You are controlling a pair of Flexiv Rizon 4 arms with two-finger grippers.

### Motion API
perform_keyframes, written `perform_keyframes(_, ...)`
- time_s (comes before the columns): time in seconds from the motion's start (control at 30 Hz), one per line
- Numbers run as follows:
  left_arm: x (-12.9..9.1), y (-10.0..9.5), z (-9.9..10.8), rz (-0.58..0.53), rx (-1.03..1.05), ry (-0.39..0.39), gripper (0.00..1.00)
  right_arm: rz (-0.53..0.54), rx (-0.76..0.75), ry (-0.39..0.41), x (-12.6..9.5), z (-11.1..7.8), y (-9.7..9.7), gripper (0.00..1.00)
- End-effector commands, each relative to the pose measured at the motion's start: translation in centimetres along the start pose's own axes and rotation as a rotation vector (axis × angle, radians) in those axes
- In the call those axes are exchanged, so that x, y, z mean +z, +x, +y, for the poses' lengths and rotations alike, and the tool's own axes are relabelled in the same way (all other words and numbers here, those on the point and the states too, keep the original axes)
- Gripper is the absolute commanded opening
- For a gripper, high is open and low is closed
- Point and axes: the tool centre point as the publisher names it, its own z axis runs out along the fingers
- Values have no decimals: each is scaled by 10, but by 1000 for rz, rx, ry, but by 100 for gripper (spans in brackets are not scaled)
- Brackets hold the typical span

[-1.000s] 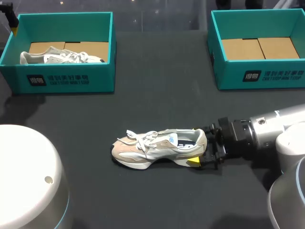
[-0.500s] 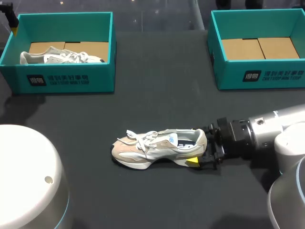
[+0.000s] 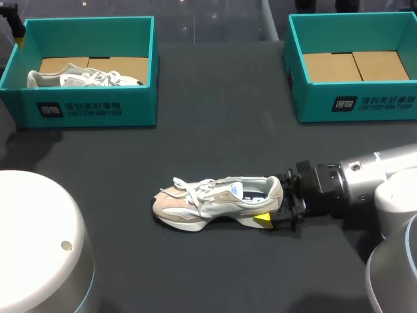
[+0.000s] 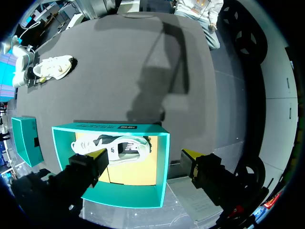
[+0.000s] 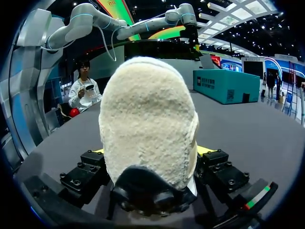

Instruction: Take the shoe out of the shoebox, open the shoe tongue, remove and reinsert the insole, then place the shoe into the shoebox

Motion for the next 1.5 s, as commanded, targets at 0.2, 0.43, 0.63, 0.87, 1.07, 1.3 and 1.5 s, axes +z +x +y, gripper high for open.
perform_keyframes(0.2, -1, 0, -1, 2, 1, -2, 100, -3, 1, 10, 1, 0, 0, 0)
perform_keyframes(0.43, -1, 0, -1, 2, 1, -2, 100, -3, 1, 10, 1, 0, 0, 0)
perform_keyframes(0.63, -8, -18, -21, 80, -286, -24, 100, -3, 1, 10, 1, 0, 0, 0)
perform_keyframes(0.87, -15, -35, -47, -56, -609, 48, 100, -3, 1, 10, 1, 0, 0, 0)
perform_keyframes(1.07, -9, -64, -61, -89, -849, 54, 100, -3, 1, 10, 1, 0, 0, 0)
perform_keyframes(1.3, -9, -101, -76, -135, -962, 56, 100, -3, 1, 10, 1, 0, 0, 0)
perform_keyframes(1.5, -12, -105, -79, -138, -932, 48, 100, -3, 1, 10, 1, 0, 0, 0)
